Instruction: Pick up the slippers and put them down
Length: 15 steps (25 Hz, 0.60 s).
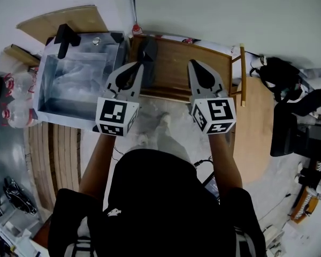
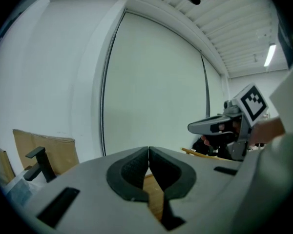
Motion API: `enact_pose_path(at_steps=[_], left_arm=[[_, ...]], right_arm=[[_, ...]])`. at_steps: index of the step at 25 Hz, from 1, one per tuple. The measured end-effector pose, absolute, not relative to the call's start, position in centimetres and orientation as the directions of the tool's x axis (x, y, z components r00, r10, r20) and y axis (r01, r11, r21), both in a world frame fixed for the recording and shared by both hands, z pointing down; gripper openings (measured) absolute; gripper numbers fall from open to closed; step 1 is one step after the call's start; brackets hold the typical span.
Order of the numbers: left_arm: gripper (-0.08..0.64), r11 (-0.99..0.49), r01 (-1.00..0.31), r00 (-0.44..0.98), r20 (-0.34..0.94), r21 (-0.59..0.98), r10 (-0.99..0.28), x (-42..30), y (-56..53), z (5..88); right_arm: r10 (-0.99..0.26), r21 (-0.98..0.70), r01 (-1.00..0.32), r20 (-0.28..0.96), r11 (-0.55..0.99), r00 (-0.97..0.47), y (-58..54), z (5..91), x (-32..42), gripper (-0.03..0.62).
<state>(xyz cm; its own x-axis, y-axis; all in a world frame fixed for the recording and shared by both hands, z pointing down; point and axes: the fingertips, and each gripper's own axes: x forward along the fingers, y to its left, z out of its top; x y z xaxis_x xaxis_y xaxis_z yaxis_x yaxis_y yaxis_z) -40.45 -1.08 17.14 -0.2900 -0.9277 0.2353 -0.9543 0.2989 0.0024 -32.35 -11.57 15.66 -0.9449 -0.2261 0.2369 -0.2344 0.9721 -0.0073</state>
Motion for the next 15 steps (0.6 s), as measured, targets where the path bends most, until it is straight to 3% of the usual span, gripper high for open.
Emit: enact_pose_path(at_steps=[15], left_arm=[[0.005,0.39,-0.91,-0.303,0.421,0.137,-0.855,-42.9,-4.9,27.8]], right_arm=[[-0.134,-0.059,-0.165,0.357,0.984,-0.924,-16.9,22.9,-35.2,-0.001]])
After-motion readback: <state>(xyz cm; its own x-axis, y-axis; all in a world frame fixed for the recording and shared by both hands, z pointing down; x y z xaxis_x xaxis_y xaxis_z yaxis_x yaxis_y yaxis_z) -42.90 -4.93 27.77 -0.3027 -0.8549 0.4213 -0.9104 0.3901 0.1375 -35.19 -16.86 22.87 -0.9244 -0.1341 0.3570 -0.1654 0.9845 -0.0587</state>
